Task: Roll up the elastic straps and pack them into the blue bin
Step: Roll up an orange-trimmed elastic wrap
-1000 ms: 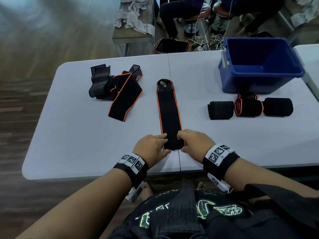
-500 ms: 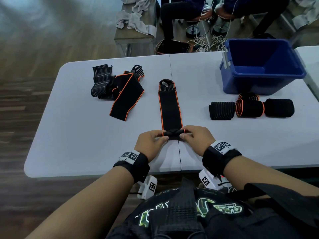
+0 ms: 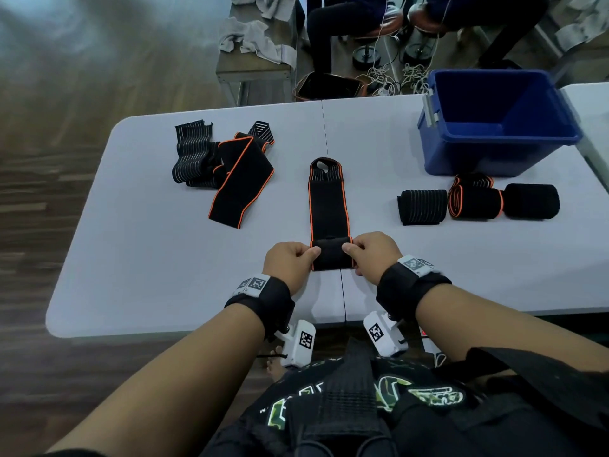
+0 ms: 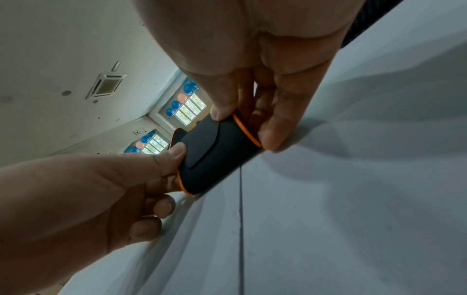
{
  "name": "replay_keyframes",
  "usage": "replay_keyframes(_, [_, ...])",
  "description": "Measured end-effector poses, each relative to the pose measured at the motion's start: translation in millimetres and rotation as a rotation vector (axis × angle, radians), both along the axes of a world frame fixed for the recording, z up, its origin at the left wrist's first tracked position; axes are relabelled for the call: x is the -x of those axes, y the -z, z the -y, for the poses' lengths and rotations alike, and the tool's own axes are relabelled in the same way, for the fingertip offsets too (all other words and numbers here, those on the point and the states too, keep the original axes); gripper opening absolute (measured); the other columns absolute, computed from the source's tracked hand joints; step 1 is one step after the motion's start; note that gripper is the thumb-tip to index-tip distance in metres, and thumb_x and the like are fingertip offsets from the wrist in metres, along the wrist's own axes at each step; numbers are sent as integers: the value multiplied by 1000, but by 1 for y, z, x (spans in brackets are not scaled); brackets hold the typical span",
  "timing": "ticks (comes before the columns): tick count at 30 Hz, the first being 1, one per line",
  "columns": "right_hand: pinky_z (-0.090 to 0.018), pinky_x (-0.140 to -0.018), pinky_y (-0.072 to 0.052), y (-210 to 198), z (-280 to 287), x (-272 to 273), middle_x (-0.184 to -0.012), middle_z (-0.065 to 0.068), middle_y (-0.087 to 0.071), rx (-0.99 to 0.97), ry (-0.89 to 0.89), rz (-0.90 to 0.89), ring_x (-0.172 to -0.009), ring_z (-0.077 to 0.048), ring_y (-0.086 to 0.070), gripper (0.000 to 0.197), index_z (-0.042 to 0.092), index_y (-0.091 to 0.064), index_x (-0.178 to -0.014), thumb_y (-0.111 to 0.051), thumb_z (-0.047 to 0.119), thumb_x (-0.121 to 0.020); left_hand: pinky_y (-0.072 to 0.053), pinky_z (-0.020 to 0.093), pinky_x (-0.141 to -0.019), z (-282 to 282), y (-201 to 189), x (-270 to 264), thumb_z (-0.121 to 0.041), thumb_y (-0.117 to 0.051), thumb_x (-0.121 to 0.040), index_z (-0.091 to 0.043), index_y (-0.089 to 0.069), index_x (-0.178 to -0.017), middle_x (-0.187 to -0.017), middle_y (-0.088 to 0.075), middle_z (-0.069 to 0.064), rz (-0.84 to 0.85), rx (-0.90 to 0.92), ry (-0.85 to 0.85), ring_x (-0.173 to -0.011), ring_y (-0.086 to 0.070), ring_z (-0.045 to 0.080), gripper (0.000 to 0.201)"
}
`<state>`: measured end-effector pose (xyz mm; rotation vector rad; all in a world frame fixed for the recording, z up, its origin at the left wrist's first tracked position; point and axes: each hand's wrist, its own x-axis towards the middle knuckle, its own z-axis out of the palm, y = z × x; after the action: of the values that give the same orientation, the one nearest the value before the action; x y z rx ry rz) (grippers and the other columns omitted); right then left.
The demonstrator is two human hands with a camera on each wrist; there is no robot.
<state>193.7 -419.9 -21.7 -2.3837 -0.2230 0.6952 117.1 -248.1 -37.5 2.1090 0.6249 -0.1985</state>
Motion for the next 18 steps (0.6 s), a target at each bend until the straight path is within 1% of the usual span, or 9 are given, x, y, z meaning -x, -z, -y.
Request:
replay_keyframes(4, [-40,-81,-56,-2,-3,1,-77,-14,-70,69,16,-1,-77,-30,-70,39,7,-67,-77,-53,35,-99,-46,30,-64,1,-2,-4,-39,-62,-96,-11,-67,-66,-62,-63,3,-61,-2,20,-62,-58,18,41])
replay_keyframes(6, [-37,-81,-55,-2,-5,0,-78,-13,-71,119,16,-10,-79,-29,-70,38,8,-68,-79,-52,36,-100,-50,31,-67,1,-3,-7,-39,-63,-95,-10,-70,-69,-66,-68,7,-81,-7,27,-63,-60,19,40])
replay_keyframes(8, [-38,-83,-56,-4,-7,-1,-80,-13,-72,150,26,-31,-80,-28,-71,39,6,-70,-83,-53,37,-99,-53,34,-71,0,-3,-10,-40,-64,-95,-9,-73,-72,-70,-72,10,-98,-10,29,-63,-61,19,39])
replay_keyframes(10, [-41,-82,-58,-2,-8,-4,-79,-14,-72,160,38,-45,-79,-29,-71,38,6,-72,-84,-56,38,-98,-55,35,-74,0,-4,-12,-40,-65,-94,-11,-74,-72,-71,-73,9,-113,-28,29,-66,-64,19,37])
replay_keyframes(12, [-38,-76,-59,-2,-9,-7,-74,-11,-70,188,37,-36,-75,-27,-70,39,6,-71,-78,-60,40,-95,-55,33,-73,2,-8,-15,-41,-65,-94,-13,-74,-75,-74,-73,6,-134,-118,70,-74,-67,21,35])
replay_keyframes(14, [-30,-65,-51,-5,-9,-10,-67,-6,-64,254,-5,13,-72,-24,-65,40,8,-64,-70,-64,41,-92,-52,32,-74,4,-11,-17,-42,-64,-94,-14,-69,-83,-81,-71,4,-120,-283,131,-80,-65,22,30])
replay_keyframes(15, [-29,-64,-47,-7,-8,-11,-69,-5,-61,272,-15,42,-74,-24,-62,36,9,-61,-72,-66,40,-90,-51,33,-75,4,-11,-17,-41,-66,-93,-15,-65,-89,-87,-68,1,-82,-331,140,-83,-63,22,26])
replay_keyframes(16, [-30,-66,-46,-9,-8,-12,-75,-5,-60,263,-17,68,-78,-24,-61,30,10,-60,-79,-69,38,-88,-50,34,-77,3,-12,-16,-39,-68,-91,-17,-60,-95,-94,-63,-1,-32,-352,151,-86,-60,20,23])
replay_keyframes(18, [-34,-76,-49,-10,-7,-12,-90,-4,-58,207,-48,139,-85,-24,-58,24,12,-58,-93,-72,31,-86,-47,34,-83,2,-9,-15,-35,-71,-89,-22,-58,-104,-106,-56,-3,65,-408,219,-95,-53,21,24])
